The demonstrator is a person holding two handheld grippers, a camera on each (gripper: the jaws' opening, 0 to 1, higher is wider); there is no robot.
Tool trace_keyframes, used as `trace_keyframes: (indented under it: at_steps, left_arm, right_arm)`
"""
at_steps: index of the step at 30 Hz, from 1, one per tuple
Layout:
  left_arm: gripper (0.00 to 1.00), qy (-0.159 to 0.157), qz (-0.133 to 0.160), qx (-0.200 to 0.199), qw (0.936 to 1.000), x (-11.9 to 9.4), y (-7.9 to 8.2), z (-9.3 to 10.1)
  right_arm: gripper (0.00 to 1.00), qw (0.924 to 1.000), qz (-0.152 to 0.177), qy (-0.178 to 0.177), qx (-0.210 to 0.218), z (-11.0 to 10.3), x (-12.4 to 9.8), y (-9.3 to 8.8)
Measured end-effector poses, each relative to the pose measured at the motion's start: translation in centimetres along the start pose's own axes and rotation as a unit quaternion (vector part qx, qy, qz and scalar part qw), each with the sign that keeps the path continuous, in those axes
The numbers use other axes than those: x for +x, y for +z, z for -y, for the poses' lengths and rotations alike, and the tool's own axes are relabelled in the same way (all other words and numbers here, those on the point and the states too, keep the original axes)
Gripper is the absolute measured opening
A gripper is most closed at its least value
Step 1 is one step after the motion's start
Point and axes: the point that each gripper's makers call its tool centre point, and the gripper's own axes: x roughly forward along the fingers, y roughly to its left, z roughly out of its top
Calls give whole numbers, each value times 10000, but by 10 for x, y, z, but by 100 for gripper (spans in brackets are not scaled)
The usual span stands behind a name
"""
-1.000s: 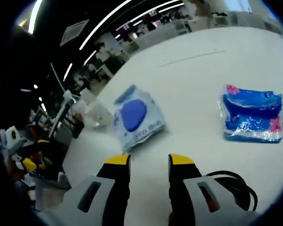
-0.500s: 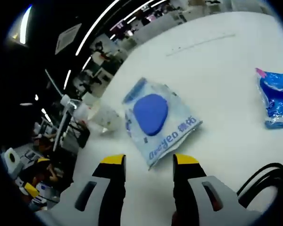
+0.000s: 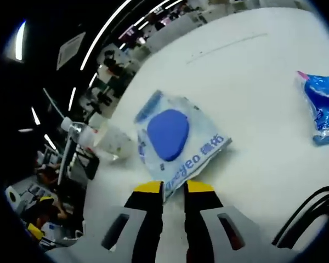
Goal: Arrange the tabletop items into an orderly group along one side of the table until the central work area is clear of visible clutter.
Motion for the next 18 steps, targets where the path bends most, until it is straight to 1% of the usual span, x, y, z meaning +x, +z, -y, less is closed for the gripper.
trace_keyframes:
  at_steps: [1, 4, 11, 18]
  left_arm:
    - [71, 4, -5, -3, 10000, 0, 0, 0]
    - [71, 16, -8, -3, 10000, -1, -1, -1]
    - [71, -3, -26, 22, 10000, 2, -1, 2]
    - [70, -51, -44, 56, 10000, 8, 0, 8]
  right_arm:
    - [2, 9998, 99, -81, 125, 2, -1, 3]
    - [1, 9997, 61, -3, 229, 1, -1, 1]
    - [1, 9997, 130, -83, 197, 9, -7, 5]
    - [0, 9997, 155, -186, 83, 24, -20, 7]
